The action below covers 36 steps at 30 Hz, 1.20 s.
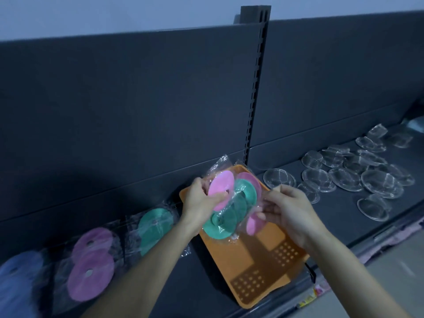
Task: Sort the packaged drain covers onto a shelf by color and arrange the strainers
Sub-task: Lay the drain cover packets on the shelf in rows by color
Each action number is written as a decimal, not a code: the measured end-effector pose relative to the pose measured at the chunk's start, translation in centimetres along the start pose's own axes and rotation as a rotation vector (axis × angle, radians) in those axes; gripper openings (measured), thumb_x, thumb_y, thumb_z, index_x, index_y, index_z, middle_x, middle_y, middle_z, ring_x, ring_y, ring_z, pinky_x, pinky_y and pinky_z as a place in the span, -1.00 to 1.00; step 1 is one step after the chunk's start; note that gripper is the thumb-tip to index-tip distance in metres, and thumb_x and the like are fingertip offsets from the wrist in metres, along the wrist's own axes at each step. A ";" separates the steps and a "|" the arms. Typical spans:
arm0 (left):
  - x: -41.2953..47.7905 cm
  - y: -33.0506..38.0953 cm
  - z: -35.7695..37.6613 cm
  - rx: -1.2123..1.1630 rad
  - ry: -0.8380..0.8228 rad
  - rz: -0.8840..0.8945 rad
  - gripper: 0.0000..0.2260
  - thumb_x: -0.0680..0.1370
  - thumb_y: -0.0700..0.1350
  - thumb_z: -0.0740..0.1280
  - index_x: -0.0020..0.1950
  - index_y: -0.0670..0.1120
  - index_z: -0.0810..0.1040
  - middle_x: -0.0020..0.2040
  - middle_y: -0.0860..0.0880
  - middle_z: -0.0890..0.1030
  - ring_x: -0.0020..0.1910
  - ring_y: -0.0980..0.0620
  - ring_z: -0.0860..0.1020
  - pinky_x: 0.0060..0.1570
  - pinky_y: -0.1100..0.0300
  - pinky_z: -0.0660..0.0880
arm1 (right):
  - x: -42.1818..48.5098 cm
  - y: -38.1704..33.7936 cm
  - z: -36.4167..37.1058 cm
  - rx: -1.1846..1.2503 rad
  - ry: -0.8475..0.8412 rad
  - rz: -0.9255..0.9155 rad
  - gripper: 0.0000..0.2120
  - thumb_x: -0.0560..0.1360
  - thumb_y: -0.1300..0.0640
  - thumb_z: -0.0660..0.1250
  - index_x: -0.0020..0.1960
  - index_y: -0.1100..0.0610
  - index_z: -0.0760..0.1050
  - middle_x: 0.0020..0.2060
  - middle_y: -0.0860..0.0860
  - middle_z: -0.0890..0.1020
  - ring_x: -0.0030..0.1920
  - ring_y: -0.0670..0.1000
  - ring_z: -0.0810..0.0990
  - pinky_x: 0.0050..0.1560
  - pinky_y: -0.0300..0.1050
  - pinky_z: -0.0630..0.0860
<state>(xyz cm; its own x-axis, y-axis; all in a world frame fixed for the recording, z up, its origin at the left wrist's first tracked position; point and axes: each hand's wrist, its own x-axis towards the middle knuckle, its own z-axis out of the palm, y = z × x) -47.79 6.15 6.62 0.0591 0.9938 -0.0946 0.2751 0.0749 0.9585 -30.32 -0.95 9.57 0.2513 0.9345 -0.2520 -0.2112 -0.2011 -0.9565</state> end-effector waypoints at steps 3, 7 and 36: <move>-0.5 -0.5 -0.1 -0.018 -0.043 0.057 -0.68 0.39 -0.11 0.49 0.00 -0.15 0.44 0.00 -0.21 0.58 -0.16 0.00 0.51 -0.03 -0.09 0.52 | 0.2 -0.2 1.5 0.077 -0.036 0.041 -0.85 0.50 0.33 0.27 -0.24 0.24 0.40 -0.38 0.19 0.58 -0.32 0.11 0.59 -0.23 -0.06 0.60; -1.8 -0.9 -1.0 -0.193 -0.279 0.019 -0.66 0.33 0.00 0.45 -0.01 -0.02 0.40 0.00 -0.09 0.58 -0.08 -0.03 0.57 -0.02 -0.12 0.51 | 0.7 -0.1 2.6 0.147 -0.083 0.060 -0.79 0.47 0.31 0.30 -0.32 0.15 0.40 -0.36 0.07 0.55 -0.27 0.02 0.51 -0.05 0.03 0.52; -2.3 -2.6 -2.6 -0.343 0.175 -0.132 -0.83 0.32 -0.10 0.40 -0.12 0.09 0.64 -0.07 -0.04 0.68 0.00 -0.05 0.63 0.05 -0.19 0.56 | 9.4 4.4 1.2 -1.276 0.142 -0.523 -0.88 0.44 0.17 0.36 -0.04 0.17 0.57 -0.10 0.09 0.61 0.01 0.17 0.51 0.07 0.08 0.42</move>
<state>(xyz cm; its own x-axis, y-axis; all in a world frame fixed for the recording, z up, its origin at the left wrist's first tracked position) -51.11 3.91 5.01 -0.1272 0.9706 -0.2042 -0.0686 0.1968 0.9780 -30.02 7.28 3.16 0.1415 0.9618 0.2342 0.9179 -0.0389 -0.3949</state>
